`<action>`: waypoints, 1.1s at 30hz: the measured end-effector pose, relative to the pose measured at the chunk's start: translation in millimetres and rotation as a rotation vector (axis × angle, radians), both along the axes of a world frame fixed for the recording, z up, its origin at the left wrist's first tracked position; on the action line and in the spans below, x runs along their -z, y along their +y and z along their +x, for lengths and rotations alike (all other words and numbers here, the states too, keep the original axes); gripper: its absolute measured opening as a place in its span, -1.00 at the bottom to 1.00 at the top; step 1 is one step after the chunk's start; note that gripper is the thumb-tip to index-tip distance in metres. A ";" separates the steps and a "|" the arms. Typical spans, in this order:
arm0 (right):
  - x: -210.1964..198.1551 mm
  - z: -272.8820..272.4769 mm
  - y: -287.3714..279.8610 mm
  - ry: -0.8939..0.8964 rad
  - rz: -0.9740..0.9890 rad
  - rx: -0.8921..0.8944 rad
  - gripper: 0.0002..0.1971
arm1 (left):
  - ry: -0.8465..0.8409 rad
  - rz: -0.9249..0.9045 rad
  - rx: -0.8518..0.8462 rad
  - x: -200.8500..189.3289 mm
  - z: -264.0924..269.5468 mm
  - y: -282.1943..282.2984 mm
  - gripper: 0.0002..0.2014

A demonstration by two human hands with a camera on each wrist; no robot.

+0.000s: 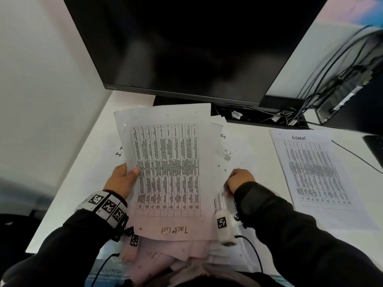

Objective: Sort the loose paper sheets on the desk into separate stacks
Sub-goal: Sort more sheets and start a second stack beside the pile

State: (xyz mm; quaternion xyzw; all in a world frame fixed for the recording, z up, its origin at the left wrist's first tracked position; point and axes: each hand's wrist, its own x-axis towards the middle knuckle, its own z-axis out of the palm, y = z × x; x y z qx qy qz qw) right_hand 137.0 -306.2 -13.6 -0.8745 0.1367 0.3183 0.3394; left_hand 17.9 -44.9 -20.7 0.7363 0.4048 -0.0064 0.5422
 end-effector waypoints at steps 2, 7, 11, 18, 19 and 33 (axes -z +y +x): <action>-2.7 2.4 -10.7 0.027 0.121 0.139 -0.85 | 0.054 0.089 0.006 -4.3 2.6 1.0 -0.66; 2.3 2.5 -19.2 0.059 0.256 0.267 -0.86 | 0.126 0.135 -0.023 -10.8 15.8 3.7 -0.55; 6.4 -5.9 -7.2 0.111 0.315 0.328 -0.81 | 0.187 0.150 0.025 -15.8 31.5 -3.2 -0.48; 4.2 -8.4 -9.5 0.109 0.292 0.285 -0.78 | 0.179 0.184 0.173 -16.0 37.3 -26.6 -0.56; 4.2 -8.8 -12.6 0.115 0.305 0.297 -0.79 | 0.166 0.189 0.176 -15.1 36.4 -28.4 -0.57; -5.6 -14.7 -20.2 -0.007 0.224 0.170 -0.77 | 0.267 0.233 0.254 -30.0 27.6 -30.2 -0.59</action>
